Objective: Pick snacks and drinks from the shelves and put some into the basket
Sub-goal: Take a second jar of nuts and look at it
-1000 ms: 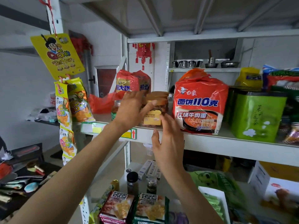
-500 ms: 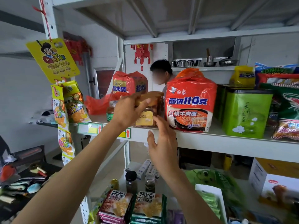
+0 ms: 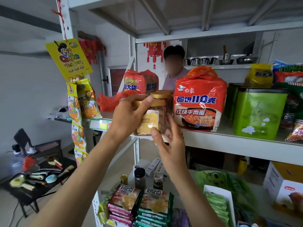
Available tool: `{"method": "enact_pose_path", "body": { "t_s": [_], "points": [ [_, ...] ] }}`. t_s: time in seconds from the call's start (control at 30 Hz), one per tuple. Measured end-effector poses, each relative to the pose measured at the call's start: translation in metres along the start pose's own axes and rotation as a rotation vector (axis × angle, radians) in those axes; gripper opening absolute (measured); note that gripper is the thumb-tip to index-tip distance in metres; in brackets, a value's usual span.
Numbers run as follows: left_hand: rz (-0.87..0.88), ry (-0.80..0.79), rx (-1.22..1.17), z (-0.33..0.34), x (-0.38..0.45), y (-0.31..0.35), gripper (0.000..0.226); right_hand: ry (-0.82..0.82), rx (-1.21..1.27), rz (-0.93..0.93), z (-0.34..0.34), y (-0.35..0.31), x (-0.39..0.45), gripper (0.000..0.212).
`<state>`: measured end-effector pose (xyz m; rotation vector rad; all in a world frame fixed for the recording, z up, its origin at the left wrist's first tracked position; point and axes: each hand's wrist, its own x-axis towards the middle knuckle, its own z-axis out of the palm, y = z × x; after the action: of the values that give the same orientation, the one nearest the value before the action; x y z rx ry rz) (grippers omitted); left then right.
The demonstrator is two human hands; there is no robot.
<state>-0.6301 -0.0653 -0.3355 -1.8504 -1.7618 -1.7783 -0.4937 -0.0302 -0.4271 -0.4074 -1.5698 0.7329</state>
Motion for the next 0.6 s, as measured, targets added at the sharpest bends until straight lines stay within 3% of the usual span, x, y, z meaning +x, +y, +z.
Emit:
{"method": "enact_pose_path", "body": {
  "t_s": [0.1, 0.27, 0.37, 0.5, 0.6],
  "points": [
    [-0.017, -0.032, -0.059, -0.007, -0.011, 0.011, 0.056, -0.111, 0.24, 0.046, -0.002, -0.014, -0.011, 0.053],
    [-0.073, -0.075, -0.31, -0.016, -0.04, 0.02, 0.036, -0.129, 0.352, 0.141, -0.009, -0.02, -0.02, 0.039],
    [-0.147, -0.076, -0.427, -0.014, -0.059, 0.015, 0.029, -0.125, 0.432, 0.241, -0.012, -0.019, -0.027, 0.058],
    [-0.215, -0.085, -0.513, -0.011, -0.087, 0.007, 0.048, -0.129, 0.446, 0.308, -0.012, -0.015, -0.038, 0.06],
    [-0.235, -0.052, -0.543, -0.01, -0.104, 0.001, 0.052, -0.148, 0.432, 0.343, -0.011, -0.011, -0.049, 0.076]
  ]
}}
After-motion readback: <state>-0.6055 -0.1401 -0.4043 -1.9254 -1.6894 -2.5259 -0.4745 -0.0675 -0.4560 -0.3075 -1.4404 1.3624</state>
